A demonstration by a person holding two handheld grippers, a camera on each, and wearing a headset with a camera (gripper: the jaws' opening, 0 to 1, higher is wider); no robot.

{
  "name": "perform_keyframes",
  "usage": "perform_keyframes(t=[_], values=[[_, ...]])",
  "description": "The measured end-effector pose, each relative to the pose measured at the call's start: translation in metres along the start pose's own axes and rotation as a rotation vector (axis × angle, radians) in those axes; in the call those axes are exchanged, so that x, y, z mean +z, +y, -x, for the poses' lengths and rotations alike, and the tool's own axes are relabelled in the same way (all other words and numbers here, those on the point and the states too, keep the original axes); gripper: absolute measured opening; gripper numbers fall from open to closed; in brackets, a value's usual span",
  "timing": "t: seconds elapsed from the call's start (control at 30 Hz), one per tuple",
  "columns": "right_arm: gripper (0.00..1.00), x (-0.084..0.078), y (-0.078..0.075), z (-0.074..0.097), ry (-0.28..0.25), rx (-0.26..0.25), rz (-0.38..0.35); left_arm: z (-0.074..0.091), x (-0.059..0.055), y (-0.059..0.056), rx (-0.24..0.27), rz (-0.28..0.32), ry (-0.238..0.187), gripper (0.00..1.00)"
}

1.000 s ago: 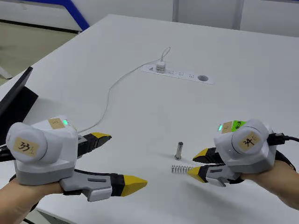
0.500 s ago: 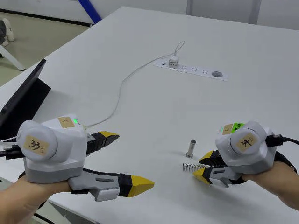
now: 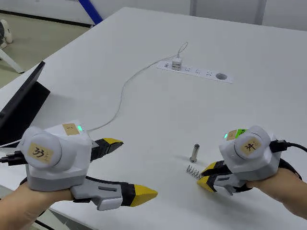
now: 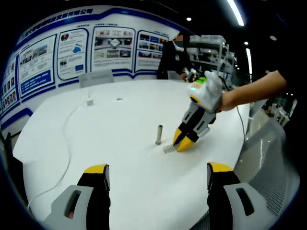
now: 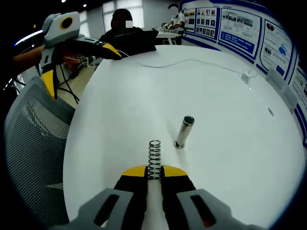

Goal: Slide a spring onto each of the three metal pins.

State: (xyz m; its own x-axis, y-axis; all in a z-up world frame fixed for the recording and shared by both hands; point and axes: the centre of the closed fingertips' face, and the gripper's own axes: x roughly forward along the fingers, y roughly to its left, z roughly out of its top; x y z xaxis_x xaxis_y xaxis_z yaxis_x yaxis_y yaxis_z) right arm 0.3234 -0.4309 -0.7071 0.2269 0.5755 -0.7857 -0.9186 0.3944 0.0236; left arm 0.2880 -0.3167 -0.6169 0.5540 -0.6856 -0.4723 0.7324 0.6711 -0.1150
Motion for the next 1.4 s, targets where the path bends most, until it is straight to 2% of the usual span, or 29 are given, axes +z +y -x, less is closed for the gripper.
perform_keyframes(t=[0.27, 0.4, 0.53, 0.63, 0.73, 0.83, 1.0, 1.1, 1.3, 1.4], values=[[0.11, 0.001, 0.002, -0.001, -0.003, -0.012, -0.004, -0.004, 0.002, -0.01, -0.027, -0.022, 0.011, 0.84], [0.1, -0.001, 0.004, 0.001, 0.015, -0.035, 0.042, -0.003, 0.003, -0.012, -0.026, -0.066, 0.027, 0.82], [0.1, 0.0, 0.012, 0.01, 0.0, -0.016, 0.052, 0.0, 0.012, -0.01, -0.02, -0.06, 0.005, 0.81], [0.1, 0.005, 0.014, 0.02, -0.024, -0.016, 0.05, -0.002, 0.015, -0.013, -0.029, -0.072, 0.006, 0.79], [0.1, 0.013, 0.016, 0.032, -0.051, -0.015, 0.064, -0.008, 0.015, -0.022, -0.057, -0.085, 0.015, 0.78], [0.1, 0.021, 0.021, 0.045, -0.073, -0.004, 0.085, -0.013, 0.022, -0.034, -0.095, -0.076, -0.013, 0.76], [0.1, 0.029, 0.028, 0.066, -0.074, -0.008, 0.175, -0.026, 0.03, -0.05, -0.142, -0.143, -0.009, 0.66], [0.1, 0.032, 0.033, 0.076, -0.079, -0.004, 0.206, -0.037, 0.032, -0.062, -0.181, -0.19, 0.012, 0.64], [0.1, 0.034, 0.041, 0.087, -0.086, 0.008, 0.239, -0.051, 0.036, -0.078, -0.226, -0.262, 0.03, 0.56], [0.1, 0.034, 0.046, 0.09, -0.086, 0.015, 0.264, -0.055, 0.037, -0.082, -0.236, -0.301, 0.04, 0.5]])
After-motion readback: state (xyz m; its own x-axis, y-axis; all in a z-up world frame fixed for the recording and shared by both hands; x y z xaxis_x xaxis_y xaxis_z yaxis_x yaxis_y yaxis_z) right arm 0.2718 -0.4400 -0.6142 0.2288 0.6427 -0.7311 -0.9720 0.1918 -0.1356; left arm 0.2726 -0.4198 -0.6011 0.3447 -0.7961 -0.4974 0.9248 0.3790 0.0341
